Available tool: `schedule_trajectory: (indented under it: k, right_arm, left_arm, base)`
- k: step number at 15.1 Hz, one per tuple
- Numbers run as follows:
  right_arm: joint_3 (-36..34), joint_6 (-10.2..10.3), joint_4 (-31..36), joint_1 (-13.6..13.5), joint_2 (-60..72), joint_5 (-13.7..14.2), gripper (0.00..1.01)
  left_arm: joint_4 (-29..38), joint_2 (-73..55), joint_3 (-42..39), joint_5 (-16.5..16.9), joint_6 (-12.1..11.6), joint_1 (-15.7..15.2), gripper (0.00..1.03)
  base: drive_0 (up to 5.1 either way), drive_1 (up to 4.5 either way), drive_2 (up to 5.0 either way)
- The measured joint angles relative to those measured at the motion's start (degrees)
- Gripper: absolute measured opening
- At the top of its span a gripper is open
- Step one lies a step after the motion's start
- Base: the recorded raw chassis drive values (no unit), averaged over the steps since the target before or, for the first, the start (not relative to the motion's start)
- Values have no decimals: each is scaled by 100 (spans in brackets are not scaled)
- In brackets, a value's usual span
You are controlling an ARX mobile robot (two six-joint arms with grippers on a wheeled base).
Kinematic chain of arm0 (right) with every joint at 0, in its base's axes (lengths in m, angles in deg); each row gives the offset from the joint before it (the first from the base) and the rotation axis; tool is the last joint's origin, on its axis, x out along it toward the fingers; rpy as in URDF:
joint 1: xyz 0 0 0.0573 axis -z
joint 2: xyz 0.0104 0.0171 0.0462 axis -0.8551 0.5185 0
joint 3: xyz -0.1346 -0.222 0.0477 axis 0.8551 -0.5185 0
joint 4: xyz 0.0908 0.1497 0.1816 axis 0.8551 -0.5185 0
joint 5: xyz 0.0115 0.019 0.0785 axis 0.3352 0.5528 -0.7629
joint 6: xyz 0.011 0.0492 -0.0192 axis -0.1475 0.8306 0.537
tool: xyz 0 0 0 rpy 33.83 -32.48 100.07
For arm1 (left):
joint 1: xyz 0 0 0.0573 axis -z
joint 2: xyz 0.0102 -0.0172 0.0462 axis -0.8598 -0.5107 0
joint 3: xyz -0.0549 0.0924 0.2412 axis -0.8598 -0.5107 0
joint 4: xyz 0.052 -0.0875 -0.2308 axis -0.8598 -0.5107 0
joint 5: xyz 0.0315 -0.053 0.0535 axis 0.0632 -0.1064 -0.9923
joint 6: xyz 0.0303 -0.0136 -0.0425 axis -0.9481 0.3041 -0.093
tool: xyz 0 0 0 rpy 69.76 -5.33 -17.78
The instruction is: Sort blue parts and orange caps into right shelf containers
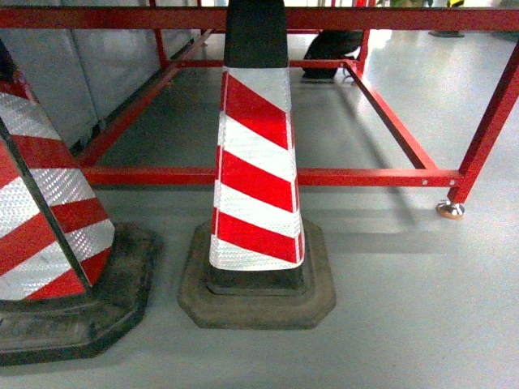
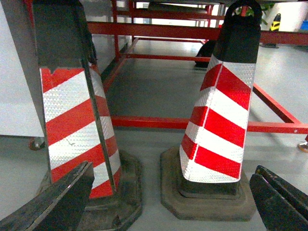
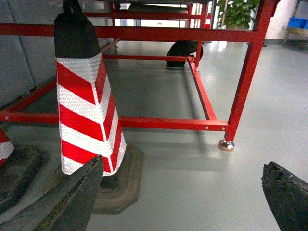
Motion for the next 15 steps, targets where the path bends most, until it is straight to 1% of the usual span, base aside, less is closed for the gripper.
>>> schedule_trajectory:
  k: [15]
  right_arm:
    - [0, 0, 0, 0, 0, 2, 98]
  left_arm:
    - [0, 0, 0, 0, 0, 0, 98]
  base:
    - [0, 0, 0]
